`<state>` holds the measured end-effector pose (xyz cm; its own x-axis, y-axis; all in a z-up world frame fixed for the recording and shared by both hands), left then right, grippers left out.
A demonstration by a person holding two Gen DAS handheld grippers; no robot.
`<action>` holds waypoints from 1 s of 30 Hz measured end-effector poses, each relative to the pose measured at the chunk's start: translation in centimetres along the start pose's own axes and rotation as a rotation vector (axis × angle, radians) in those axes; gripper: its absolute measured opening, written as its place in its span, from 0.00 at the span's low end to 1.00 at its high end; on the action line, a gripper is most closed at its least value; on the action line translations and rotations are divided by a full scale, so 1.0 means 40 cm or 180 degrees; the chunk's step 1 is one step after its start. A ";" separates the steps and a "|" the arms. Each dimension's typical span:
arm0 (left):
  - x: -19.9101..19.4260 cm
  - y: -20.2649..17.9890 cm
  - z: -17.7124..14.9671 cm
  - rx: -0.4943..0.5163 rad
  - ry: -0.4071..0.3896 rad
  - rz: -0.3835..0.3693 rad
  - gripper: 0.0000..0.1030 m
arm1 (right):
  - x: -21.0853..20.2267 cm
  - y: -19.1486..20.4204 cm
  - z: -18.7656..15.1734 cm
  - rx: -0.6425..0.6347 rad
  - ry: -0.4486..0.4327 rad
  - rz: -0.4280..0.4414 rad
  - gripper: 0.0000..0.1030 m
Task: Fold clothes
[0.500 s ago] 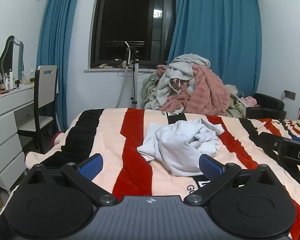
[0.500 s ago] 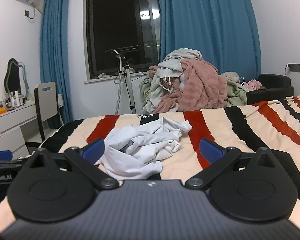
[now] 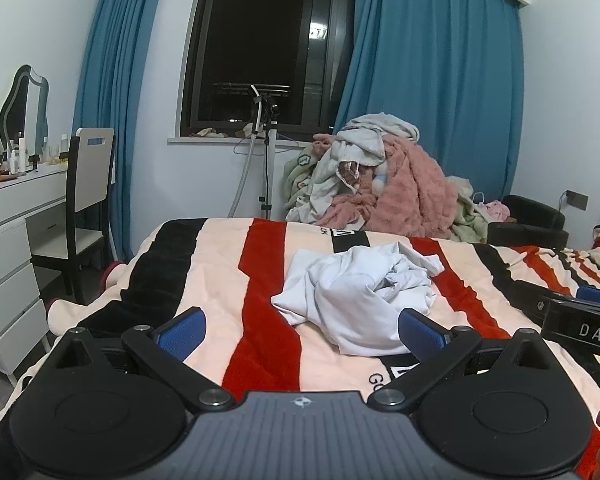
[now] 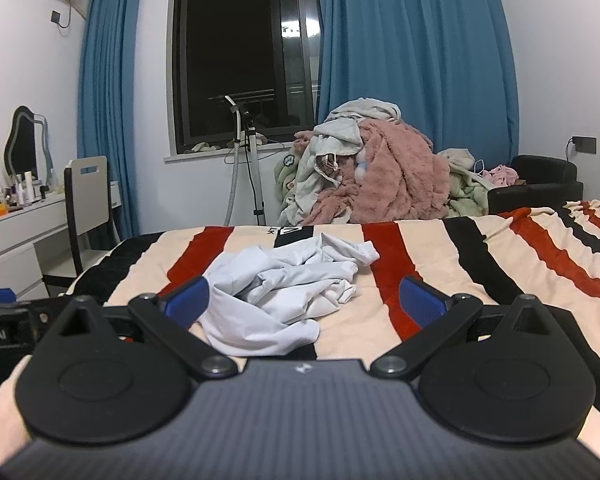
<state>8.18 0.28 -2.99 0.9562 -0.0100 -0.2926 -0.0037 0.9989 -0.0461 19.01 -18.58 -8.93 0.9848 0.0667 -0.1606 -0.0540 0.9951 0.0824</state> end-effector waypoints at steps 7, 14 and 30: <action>-0.001 0.004 -0.001 -0.0031 -0.0002 -0.0002 1.00 | 0.000 -0.005 0.000 0.0016 0.0009 -0.0021 1.00; -0.003 0.007 -0.001 -0.0061 -0.0002 0.0005 1.00 | -0.003 -0.009 0.000 0.0026 0.0010 -0.0037 1.00; 0.009 -0.007 -0.012 -0.0001 0.0043 -0.0033 1.00 | 0.018 -0.040 0.068 0.0287 -0.0117 -0.0083 1.00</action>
<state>8.38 -0.02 -3.54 0.9522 -0.0209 -0.3048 0.0060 0.9988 -0.0496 20.25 -20.30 -6.49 0.9911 0.0365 -0.1278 -0.0147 0.9858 0.1671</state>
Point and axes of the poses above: each gripper's, at about its wrist camera, not at the fingertips, and x roughly the way its jaws point, y to its left, z to its top, the point moved 9 cm from there along x, roughly the way its jaws point, and after that the axes turned 3 degrees about -y, right-handed, at the moved point
